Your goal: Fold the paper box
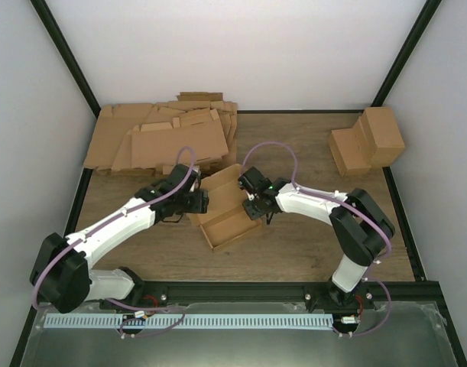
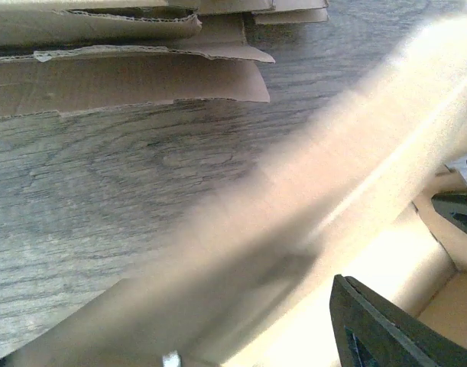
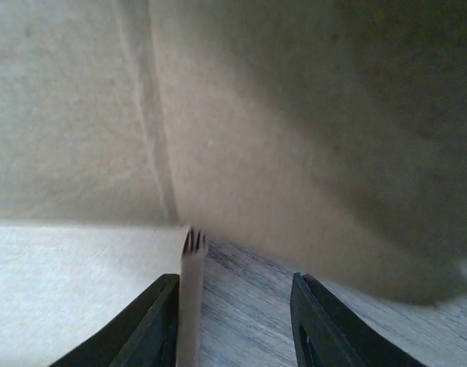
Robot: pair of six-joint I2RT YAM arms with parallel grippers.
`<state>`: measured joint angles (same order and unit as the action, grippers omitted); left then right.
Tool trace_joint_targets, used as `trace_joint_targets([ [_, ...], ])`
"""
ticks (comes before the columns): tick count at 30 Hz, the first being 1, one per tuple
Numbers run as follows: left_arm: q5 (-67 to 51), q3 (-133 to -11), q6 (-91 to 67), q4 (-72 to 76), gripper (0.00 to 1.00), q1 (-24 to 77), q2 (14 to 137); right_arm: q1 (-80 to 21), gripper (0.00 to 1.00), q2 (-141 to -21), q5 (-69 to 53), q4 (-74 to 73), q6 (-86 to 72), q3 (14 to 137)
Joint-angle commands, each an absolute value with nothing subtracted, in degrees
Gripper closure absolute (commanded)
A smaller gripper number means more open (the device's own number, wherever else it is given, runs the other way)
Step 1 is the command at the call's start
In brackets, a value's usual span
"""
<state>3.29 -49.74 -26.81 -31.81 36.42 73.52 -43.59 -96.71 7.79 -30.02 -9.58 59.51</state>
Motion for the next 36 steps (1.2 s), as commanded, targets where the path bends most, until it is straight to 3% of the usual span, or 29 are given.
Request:
trace_joint_targets([
  [1,3.9,-51.5,-26.5,-29.9,0.32,36.4,75.1,-43.8,0.6,-98.4,9.7,-31.6,-8.4,62.0],
  [10,3.6,-51.9,-26.5,-29.5,0.35,36.4,76.3,-45.5,0.63,-99.5,9.3,-32.3,-9.3,61.7],
  [19,4.4,-51.4,-26.4,-29.5,0.41,36.4,77.0,-45.8,0.54,-90.5,4.7,-30.7,-10.7,57.5],
  [36,5.2,-52.0,-26.0,-29.6,0.42,36.4,78.2,-47.3,0.64,-95.5,8.5,-32.5,-15.0,54.4],
])
